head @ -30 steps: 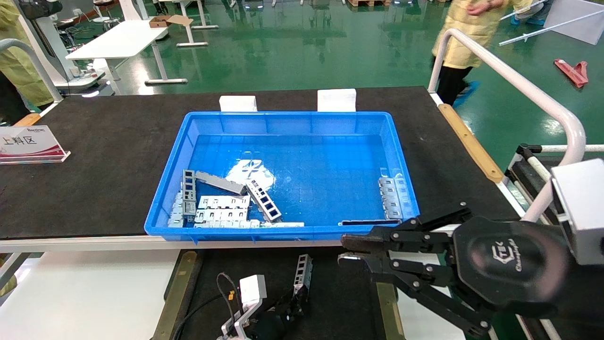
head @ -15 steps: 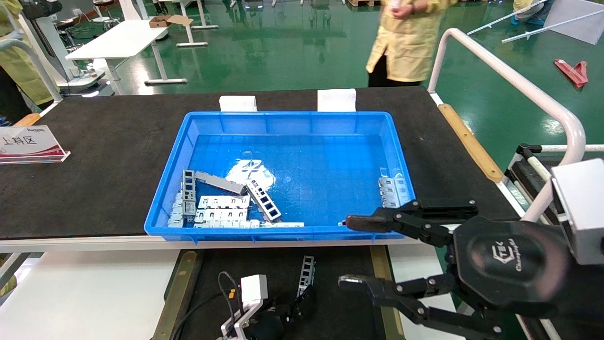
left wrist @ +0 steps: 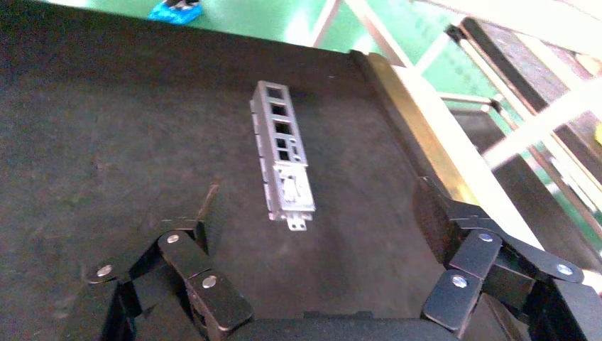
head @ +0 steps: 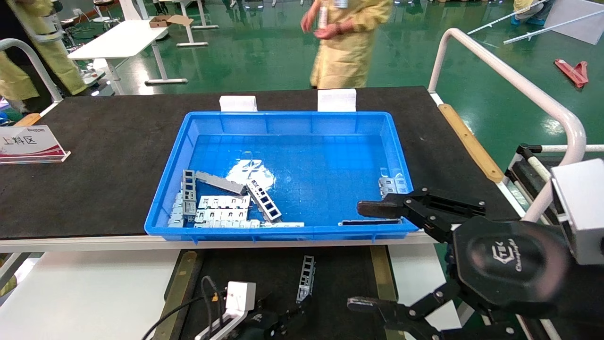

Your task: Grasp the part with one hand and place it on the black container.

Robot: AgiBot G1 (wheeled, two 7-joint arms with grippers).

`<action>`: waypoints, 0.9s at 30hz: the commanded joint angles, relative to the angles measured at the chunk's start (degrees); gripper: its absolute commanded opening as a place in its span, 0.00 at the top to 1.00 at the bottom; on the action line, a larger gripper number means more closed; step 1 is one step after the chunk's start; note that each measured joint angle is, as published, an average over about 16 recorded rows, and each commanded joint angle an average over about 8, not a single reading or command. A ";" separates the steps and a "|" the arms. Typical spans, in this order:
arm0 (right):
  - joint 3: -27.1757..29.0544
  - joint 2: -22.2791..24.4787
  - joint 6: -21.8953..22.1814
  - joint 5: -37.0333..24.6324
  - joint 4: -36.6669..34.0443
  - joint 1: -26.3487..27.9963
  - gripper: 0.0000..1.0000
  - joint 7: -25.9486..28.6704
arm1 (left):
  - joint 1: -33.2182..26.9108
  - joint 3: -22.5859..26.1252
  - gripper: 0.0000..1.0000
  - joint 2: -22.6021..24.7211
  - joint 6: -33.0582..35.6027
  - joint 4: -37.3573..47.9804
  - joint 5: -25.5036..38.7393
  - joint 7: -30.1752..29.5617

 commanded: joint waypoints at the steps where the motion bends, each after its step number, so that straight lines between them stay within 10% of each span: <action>1: -0.01 0.00 0.00 0.00 0.00 0.00 0.00 0.00 | 0.65 0.43 0.00 -2.31 1.26 -2.12 0.06 0.03; 27: -0.08 0.03 0.04 0.06 0.00 0.02 0.00 -0.04 | 3.70 -4.09 0.00 -22.44 25.90 -8.37 -0.94 4.30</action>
